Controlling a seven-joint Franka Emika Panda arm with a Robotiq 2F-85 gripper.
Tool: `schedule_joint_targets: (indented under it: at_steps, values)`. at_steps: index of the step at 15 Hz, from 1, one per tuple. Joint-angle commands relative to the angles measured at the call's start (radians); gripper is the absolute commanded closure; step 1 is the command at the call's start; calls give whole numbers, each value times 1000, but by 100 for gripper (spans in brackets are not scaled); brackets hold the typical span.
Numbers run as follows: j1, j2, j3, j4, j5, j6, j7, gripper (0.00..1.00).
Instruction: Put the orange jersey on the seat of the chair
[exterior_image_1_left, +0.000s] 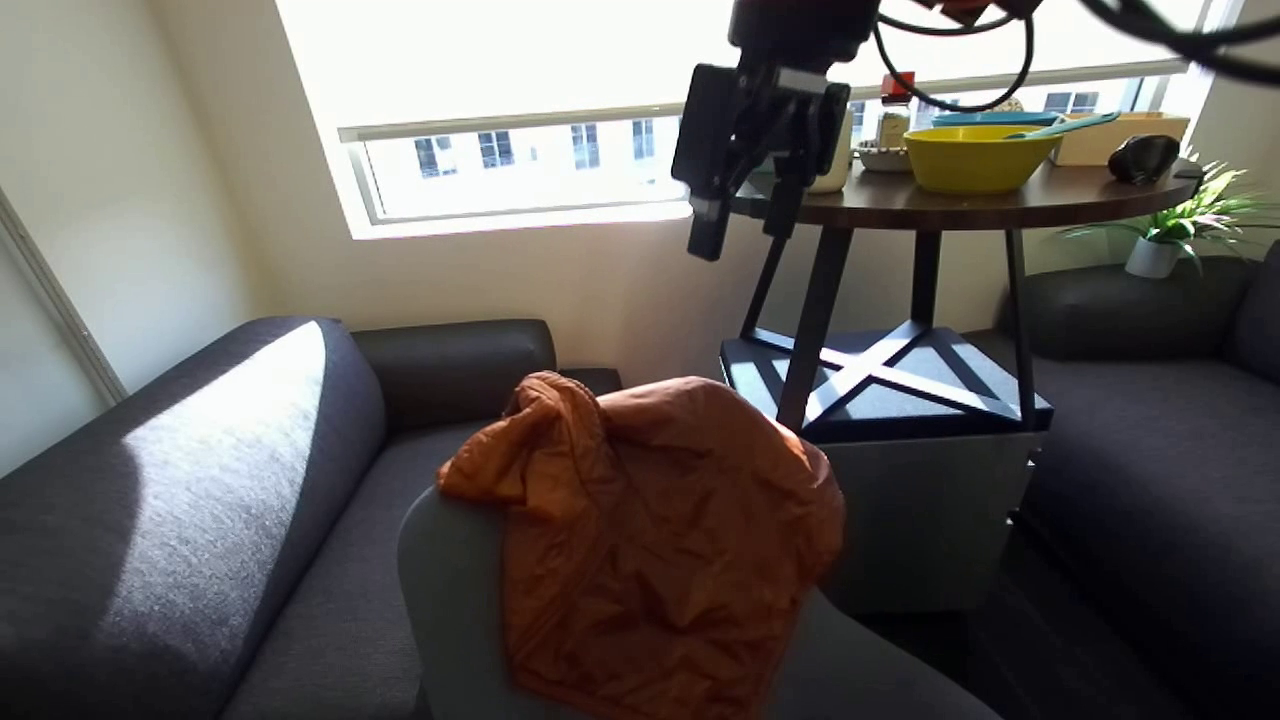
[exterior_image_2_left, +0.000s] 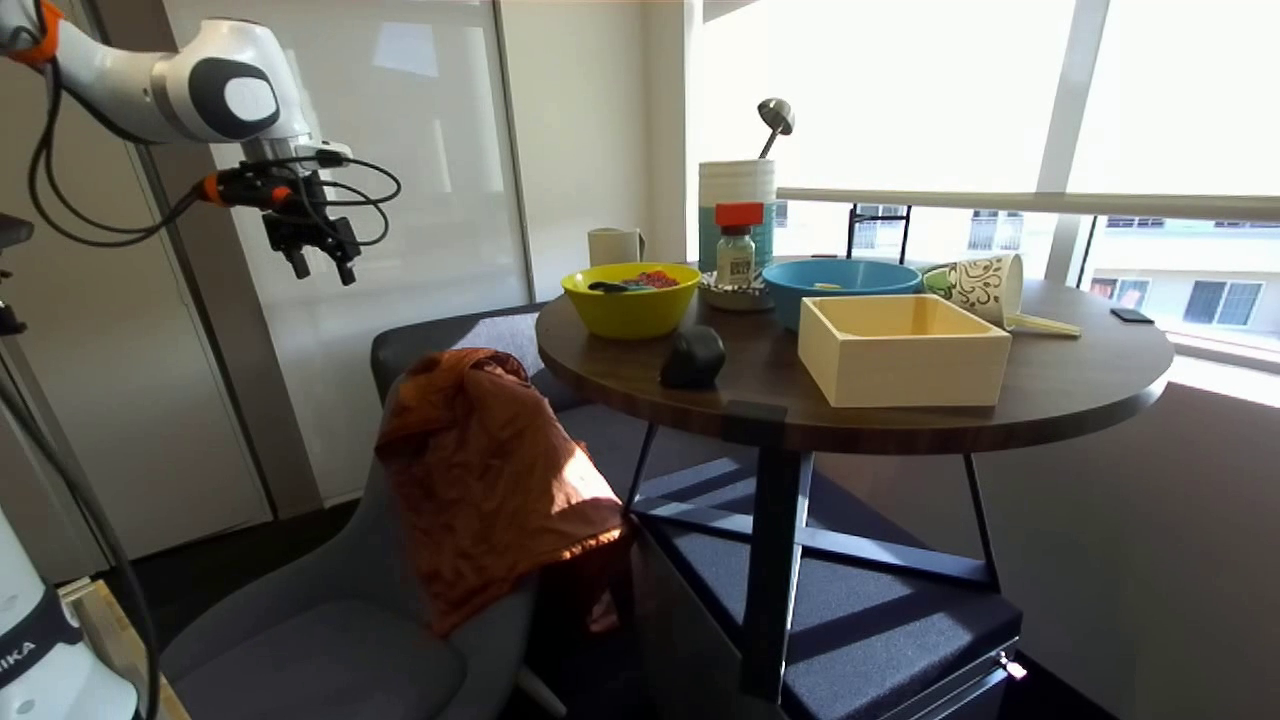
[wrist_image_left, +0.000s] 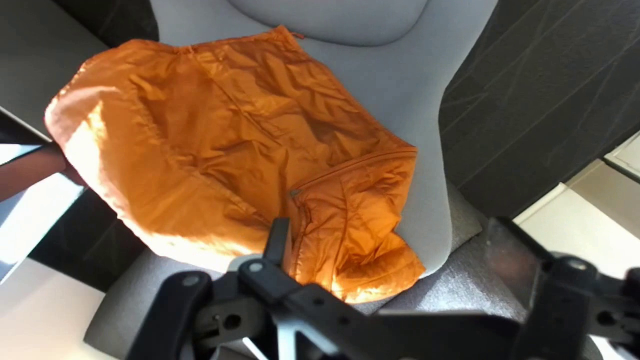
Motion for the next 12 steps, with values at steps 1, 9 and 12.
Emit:
schedule_joint_targets:
  at_steps: [1,9,12]
  values:
    - [4,181,-7,109,-162,64,33,0]
    - [33,271,-39,173,-165,-15,10,0]
    - [34,270,-39,178,-166,-23,10,0]
